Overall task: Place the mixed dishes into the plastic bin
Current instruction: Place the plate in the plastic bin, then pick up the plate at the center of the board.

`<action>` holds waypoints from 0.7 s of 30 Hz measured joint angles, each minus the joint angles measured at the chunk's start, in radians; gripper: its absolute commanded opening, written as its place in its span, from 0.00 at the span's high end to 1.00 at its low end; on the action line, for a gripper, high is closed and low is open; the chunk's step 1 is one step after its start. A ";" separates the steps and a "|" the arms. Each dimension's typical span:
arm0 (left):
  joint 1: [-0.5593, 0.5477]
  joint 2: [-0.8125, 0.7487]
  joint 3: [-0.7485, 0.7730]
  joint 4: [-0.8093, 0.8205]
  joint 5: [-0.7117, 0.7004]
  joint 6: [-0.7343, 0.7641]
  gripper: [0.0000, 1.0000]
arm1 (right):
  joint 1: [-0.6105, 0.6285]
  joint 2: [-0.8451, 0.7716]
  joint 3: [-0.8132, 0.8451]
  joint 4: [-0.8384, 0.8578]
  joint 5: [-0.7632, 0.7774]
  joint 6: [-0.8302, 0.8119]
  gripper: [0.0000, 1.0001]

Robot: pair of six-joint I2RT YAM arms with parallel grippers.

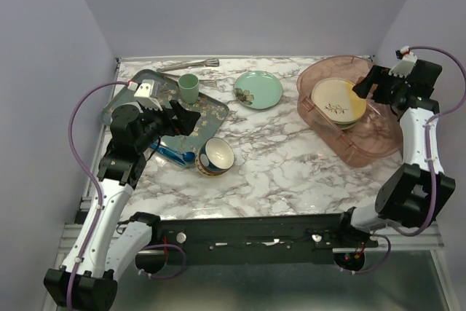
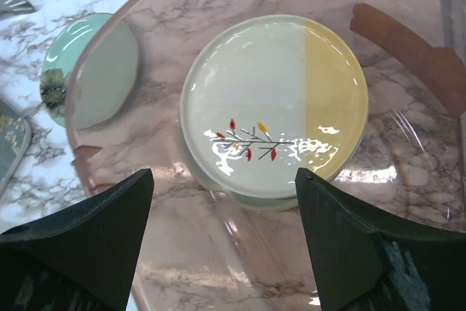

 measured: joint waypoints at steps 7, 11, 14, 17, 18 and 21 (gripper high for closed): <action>0.000 -0.026 0.000 -0.013 -0.058 0.022 0.01 | 0.018 -0.198 -0.072 0.004 -0.099 -0.034 0.13; 0.000 -0.023 0.000 -0.013 -0.064 0.029 0.01 | 0.020 -0.313 -0.108 0.026 -0.199 -0.039 0.13; 0.000 -0.015 -0.001 -0.011 -0.064 0.029 0.01 | 0.020 -0.375 -0.139 0.039 -0.290 -0.040 0.13; 0.000 -0.003 -0.010 0.007 -0.051 0.019 0.01 | 0.021 -0.434 -0.193 0.060 -0.375 -0.039 0.11; 0.000 0.004 -0.013 0.013 -0.042 0.010 0.01 | 0.021 -0.446 -0.206 0.064 -0.390 -0.039 0.11; 0.000 0.023 -0.019 0.040 -0.010 -0.022 0.01 | 0.021 -0.490 -0.256 0.087 -0.442 -0.032 0.11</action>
